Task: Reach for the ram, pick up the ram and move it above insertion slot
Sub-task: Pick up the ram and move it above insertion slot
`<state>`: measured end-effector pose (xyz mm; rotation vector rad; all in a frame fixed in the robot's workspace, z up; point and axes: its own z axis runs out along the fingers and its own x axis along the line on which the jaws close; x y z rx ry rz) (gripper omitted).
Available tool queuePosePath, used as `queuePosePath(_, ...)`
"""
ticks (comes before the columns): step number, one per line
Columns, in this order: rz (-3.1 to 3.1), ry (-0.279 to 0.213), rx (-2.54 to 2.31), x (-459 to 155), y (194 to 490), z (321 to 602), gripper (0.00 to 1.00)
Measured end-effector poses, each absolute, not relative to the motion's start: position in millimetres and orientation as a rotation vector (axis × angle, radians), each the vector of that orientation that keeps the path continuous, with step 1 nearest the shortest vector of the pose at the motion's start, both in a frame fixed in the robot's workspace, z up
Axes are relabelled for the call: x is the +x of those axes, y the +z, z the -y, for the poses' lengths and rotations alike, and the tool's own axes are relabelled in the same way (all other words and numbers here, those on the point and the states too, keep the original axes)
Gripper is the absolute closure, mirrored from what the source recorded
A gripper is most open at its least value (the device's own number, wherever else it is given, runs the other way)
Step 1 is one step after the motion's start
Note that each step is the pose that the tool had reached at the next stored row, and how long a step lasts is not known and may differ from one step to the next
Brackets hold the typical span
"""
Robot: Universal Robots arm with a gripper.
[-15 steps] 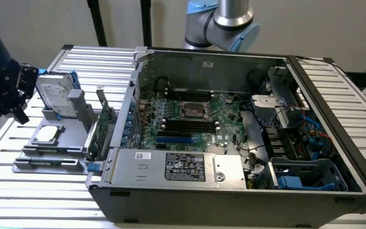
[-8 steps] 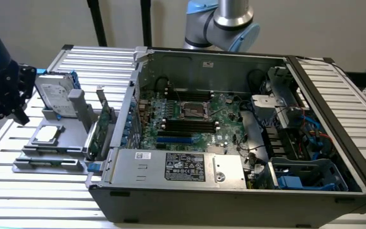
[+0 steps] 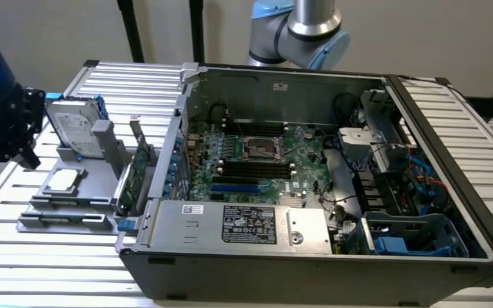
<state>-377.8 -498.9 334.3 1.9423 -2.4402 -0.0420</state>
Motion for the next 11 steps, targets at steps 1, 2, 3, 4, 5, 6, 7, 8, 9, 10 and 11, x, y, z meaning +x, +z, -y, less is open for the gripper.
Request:
queuePosePath(1, 2.422, -0.042, 1.964, -377.8, 334.0, 498.9, 0.9)
queuePosePath(2, 2.404, -0.042, 1.986, -377.8, 333.8, 498.9, 0.9)
queuePosePath(3, 2.387, -0.042, 2.007, -377.8, 333.6, 498.9, 0.9)
queuePosePath(4, 2.368, -0.042, 2.028, -377.8, 333.4, 498.9, 0.9)
queuePosePath(5, 2.352, -0.041, 2.047, -377.9, 333.2, 498.6, 0.9)
queuePosePath(6, 2.342, -0.041, 2.059, -377.9, 333.2, 498.3, 0.9)
queuePosePath(7, 2.333, -0.041, 2.069, -377.9, 333.1, 497.8, 0.9)
queuePosePath(8, 2.326, -0.041, 2.077, -377.8, 333.2, 497.5, 0.9)
queuePosePath(9, 2.323, -0.041, 2.079, -377.8, 333.1, 497.3, 0.9)
queuePosePath(10, 2.323, -0.041, 2.079, -377.8, 333.2, 497.2, 0.9)
queuePosePath(11, 2.323, -0.041, 2.079, -377.8, 333.2, 497.0, 0.88)
